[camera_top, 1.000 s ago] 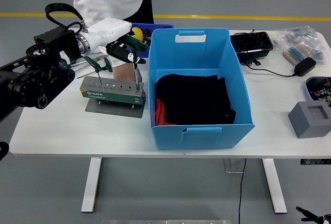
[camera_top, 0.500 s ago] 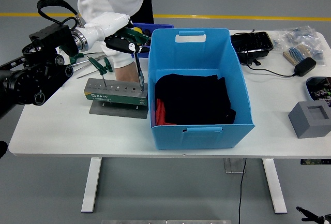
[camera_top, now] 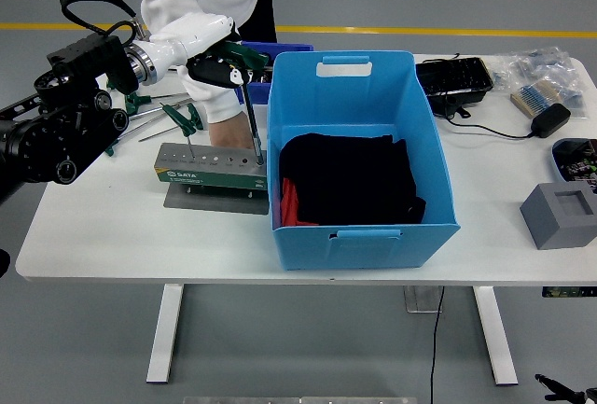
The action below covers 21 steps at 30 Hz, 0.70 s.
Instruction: Lift tool from toolbox,place it in box,lift tool from toolbox,place it in box
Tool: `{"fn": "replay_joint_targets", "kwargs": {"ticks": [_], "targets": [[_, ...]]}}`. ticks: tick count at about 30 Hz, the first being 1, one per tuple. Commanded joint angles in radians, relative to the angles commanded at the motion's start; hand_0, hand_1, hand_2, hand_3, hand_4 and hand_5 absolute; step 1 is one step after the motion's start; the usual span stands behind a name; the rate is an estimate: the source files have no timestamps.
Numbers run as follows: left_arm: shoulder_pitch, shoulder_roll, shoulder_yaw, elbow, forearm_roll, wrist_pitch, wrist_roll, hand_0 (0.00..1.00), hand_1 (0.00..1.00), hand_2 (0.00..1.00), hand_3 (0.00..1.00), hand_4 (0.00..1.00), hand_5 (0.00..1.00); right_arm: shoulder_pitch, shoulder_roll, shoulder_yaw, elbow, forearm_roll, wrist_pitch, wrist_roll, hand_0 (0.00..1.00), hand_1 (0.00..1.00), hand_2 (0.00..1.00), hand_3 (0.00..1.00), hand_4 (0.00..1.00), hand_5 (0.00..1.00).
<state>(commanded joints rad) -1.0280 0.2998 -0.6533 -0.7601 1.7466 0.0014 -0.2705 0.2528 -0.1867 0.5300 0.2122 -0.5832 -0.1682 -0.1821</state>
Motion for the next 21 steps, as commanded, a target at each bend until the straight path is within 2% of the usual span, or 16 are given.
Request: {"fn": "replay_joint_targets", "kwargs": {"ticks": [13,20,21], "targets": [[-0.062,0.039,-0.005,-0.124,0.004,-0.053,0.041,0.167,0.002,0.002,0.006,0.679,0.559,-0.008,0.000,0.004,-0.001,-0.003,0.000,0.000,0.637,0.620,0.681,0.561,0.814,0.665],[-0.082,0.052,-0.013,-0.151,0.012,-0.065,0.044,0.167,0.002,0.002,0.007,0.671,0.549,-0.012,0.001,0.007,-0.001,-0.005,0.000,-0.001,0.637,0.620,0.681,0.561,0.813,0.665],[-0.084,0.053,-0.017,-0.156,0.014,-0.066,0.044,0.167,0.002,0.002,0.006,0.648,0.519,-0.013,0.001,0.008,-0.001,-0.005,0.000,-0.001,0.637,0.620,0.681,0.561,0.814,0.665]]}}
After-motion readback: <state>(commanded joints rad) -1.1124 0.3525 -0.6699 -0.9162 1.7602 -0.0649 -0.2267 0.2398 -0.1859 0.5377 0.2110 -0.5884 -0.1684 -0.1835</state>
